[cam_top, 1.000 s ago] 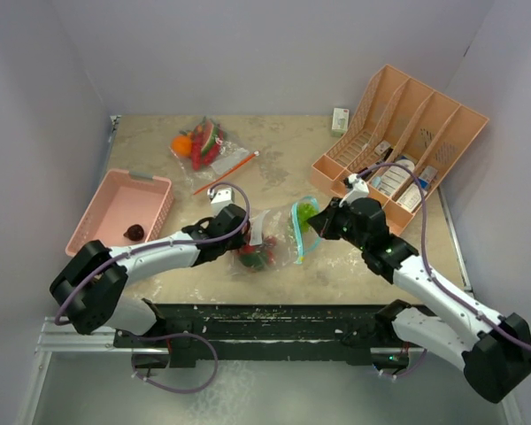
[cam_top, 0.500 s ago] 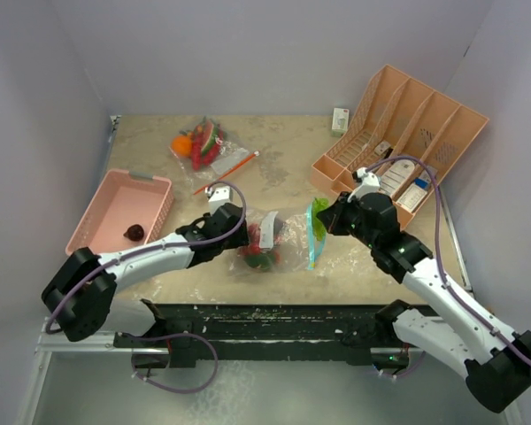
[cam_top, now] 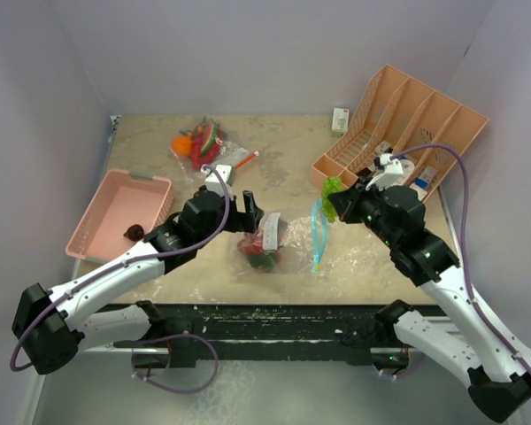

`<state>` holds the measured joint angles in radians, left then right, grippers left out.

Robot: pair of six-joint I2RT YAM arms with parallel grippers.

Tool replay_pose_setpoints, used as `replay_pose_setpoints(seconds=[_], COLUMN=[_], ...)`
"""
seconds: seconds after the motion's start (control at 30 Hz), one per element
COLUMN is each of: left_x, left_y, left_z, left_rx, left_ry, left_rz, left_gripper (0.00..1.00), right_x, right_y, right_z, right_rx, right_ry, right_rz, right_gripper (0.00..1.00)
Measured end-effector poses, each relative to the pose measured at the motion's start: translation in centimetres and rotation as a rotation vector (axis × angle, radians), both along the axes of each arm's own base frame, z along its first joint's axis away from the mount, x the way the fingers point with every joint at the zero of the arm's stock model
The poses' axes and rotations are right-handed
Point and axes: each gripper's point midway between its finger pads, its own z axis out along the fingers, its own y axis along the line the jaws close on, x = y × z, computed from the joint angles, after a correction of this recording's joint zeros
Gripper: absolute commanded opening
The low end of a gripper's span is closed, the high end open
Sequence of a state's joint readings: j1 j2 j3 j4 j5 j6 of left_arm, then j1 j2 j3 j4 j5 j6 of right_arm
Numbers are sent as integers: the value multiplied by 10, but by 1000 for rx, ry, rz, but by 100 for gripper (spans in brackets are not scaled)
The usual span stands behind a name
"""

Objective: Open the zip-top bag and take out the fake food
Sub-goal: Pick up the fake fruit from the zipper food storage bag, then place the fake fruit in the bin.

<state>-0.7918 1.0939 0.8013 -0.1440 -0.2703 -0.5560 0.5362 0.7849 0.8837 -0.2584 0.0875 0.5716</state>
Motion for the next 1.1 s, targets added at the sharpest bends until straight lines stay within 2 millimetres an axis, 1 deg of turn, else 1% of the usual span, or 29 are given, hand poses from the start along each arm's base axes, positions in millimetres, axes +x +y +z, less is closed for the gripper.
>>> replay_pose_setpoints(seconds=[0.13,0.27,0.33,0.43,0.57,0.63,0.73,0.87,1.03,1.1], left_x=[-6,-20,-27,-31,-30,-31,-36,-42,-48,-50], left_y=[-28,-63,-79,-98,-112,-117,-125,-134,-141,-142], left_z=[26,54,62,65,66,72,86,99,105,108], left_rx=[-63,-107,-118,-134,-153,-178,-230,-280,-304,-311], left_ry=[-103,-245,-302,-353,-394,-423,-478,-534,-560,-567], left_rz=[-173,-364,-444,-525,-576,-598,-645,-700,-751,-765], left_gripper=[99,99,99,99,99,99,99,99,100,98], right_x=[-3,-12,-17,-22,-29,-32,-35,-37,-39,-40], right_y=[5,18,25,35,47,51,55,57,59,59], right_z=[18,30,34,40,45,50,55,59,63,64], right_rx=[21,57,80,111,151,172,192,211,230,234], right_ry=[-29,-40,-44,-48,-44,-50,-57,-61,-70,-70], right_rz=[36,118,167,224,293,322,348,360,374,374], right_gripper=[0,0,0,0,0,0,0,0,0,0])
